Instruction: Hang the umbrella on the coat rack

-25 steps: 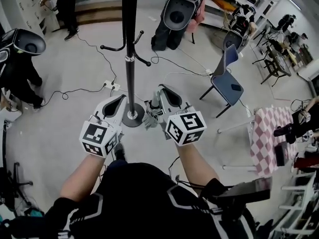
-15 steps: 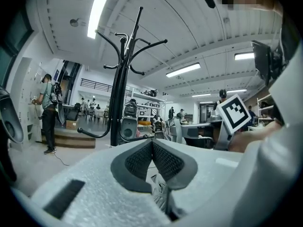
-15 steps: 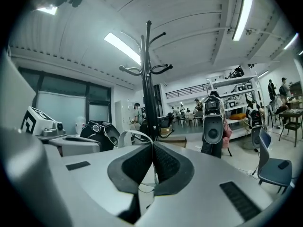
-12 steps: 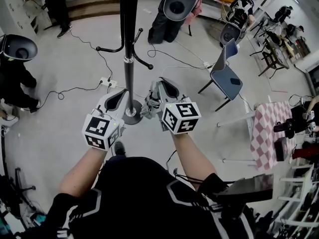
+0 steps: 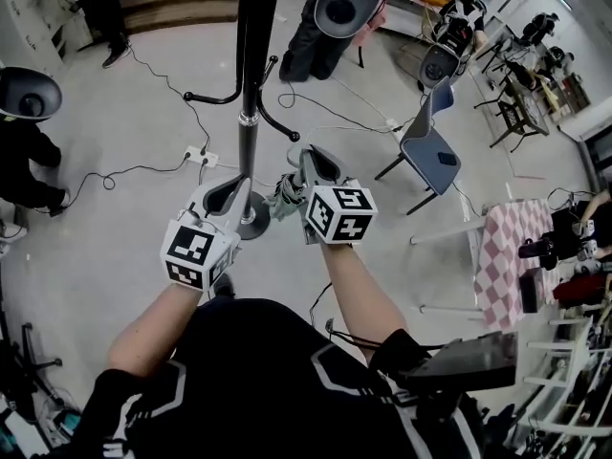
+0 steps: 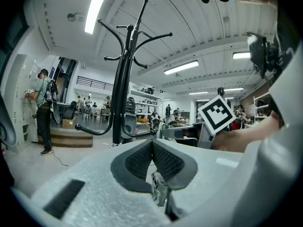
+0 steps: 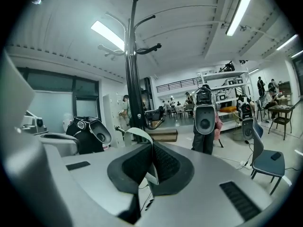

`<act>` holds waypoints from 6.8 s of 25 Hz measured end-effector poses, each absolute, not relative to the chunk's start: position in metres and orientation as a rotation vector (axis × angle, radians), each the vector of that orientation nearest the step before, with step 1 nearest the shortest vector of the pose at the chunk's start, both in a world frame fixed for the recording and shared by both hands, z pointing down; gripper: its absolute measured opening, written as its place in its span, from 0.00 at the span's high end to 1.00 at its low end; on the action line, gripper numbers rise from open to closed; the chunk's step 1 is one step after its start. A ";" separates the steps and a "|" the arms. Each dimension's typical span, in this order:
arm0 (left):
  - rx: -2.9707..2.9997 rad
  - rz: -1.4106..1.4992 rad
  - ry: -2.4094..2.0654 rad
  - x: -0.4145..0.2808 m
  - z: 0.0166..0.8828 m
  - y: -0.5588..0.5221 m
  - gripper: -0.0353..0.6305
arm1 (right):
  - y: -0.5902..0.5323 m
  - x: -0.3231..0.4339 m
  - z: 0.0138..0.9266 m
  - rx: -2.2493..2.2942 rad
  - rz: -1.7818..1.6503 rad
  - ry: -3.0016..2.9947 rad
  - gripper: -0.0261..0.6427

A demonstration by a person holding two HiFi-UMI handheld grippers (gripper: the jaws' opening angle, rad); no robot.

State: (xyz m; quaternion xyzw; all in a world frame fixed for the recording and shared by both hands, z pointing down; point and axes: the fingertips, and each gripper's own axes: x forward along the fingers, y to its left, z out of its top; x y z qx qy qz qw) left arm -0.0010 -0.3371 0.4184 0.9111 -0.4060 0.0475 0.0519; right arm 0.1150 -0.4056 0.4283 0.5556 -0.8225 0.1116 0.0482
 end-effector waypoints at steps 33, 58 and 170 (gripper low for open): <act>2.803 0.199 -1.115 -0.021 0.437 -0.358 0.93 | -0.464 0.119 0.461 1.744 0.441 -2.454 0.95; 2.798 0.195 -1.087 -0.022 0.443 -0.365 0.93 | -0.489 0.112 0.453 1.480 0.287 -2.495 0.95; 2.695 -0.029 -1.464 -0.088 0.360 -0.134 0.93 | -0.155 0.056 0.349 1.437 0.122 -2.778 0.95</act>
